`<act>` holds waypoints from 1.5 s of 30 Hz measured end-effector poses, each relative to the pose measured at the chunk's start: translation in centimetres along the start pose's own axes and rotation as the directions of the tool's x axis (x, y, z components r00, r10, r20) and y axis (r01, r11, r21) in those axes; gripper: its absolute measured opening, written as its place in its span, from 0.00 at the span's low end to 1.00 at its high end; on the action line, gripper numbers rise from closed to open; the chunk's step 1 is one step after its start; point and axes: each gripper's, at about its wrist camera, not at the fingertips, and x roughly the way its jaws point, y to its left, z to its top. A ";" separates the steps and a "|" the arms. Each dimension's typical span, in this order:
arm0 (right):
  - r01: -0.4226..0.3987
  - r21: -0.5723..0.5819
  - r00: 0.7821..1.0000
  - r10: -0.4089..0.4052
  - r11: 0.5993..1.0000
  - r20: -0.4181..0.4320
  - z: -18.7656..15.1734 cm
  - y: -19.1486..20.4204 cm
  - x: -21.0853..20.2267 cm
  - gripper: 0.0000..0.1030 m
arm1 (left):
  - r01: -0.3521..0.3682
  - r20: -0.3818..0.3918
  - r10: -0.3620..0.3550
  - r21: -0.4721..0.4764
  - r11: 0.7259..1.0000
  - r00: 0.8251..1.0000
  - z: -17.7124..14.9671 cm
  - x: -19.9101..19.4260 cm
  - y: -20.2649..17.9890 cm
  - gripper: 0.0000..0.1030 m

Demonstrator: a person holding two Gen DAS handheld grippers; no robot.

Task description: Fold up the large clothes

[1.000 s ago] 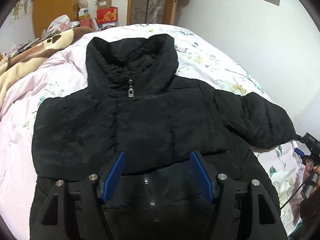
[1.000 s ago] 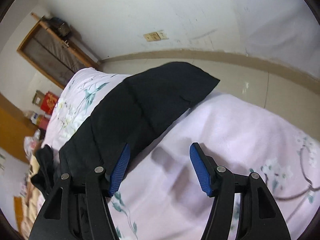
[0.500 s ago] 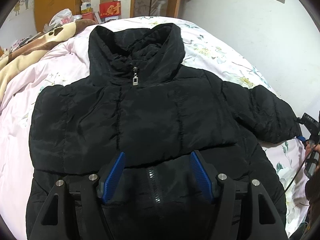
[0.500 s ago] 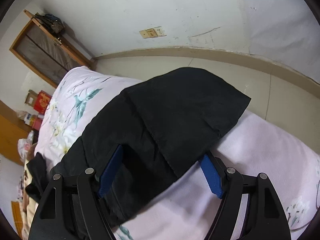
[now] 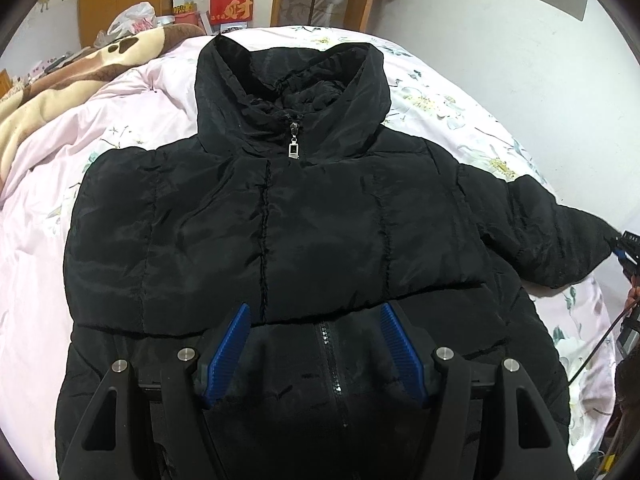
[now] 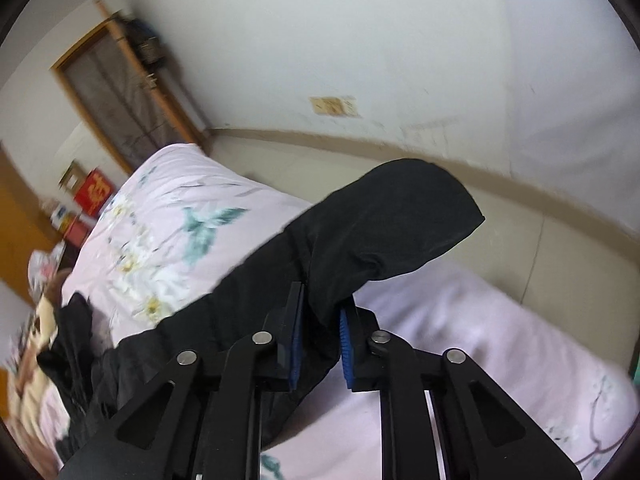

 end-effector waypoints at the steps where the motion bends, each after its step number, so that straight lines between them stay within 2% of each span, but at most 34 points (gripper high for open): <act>1: -0.011 -0.034 1.000 0.012 0.999 0.014 0.1 1.0 -0.7 0.13 | 0.005 0.003 -0.005 -0.002 1.000 1.000 0.0 -0.2 0.0 0.65; 9: -0.082 -0.278 0.994 0.099 0.957 0.051 -1.4 9.5 -4.3 0.11 | 0.045 0.015 -0.044 -0.072 0.996 0.999 -0.1 -1.6 1.9 0.65; 15: -0.192 -0.443 0.975 0.223 0.876 0.019 -4.7 16.4 -6.5 0.11 | 0.038 0.030 -0.035 -0.102 0.994 0.999 -0.5 -2.8 4.0 0.65; 21: -0.276 -0.526 0.952 0.303 0.805 -0.036 -8.1 22.0 -7.3 0.10 | 0.037 0.047 -0.031 -0.149 0.988 0.998 -1.0 -4.0 6.7 0.65; 29: -0.356 -0.600 0.927 0.351 0.717 -0.131 -14.1 28.2 -6.8 0.10 | 0.029 0.061 -0.017 -0.202 0.979 0.998 -1.6 -5.1 10.7 0.65; 33: -0.393 -0.618 0.913 0.371 0.681 -0.171 -16.8 30.1 -7.1 0.10 | 0.033 0.067 -0.018 -0.235 0.971 0.998 -2.0 -5.4 12.5 0.65; 37: -0.432 -0.646 0.897 0.374 0.630 -0.235 -19.4 32.1 -6.6 0.10 | 0.066 0.073 -0.050 -0.246 0.967 0.996 -2.1 -5.4 13.5 0.66; 38: -0.436 -0.656 0.895 0.371 0.616 -0.247 -20.3 32.7 -6.4 0.10 | 0.071 0.072 -0.055 -0.246 0.967 0.996 -2.1 -5.4 13.6 0.66; 40: -0.447 -0.675 0.891 0.360 0.587 -0.278 -22.1 33.8 -5.8 0.11 | 0.063 0.066 -0.049 -0.242 0.968 0.997 -2.0 -5.3 13.9 0.78; 45: -0.455 -0.698 0.889 0.325 0.553 -0.322 -25.9 35.5 -4.2 0.11 | 0.103 0.027 -0.100 -0.273 0.956 0.995 -2.1 -4.5 15.0 0.78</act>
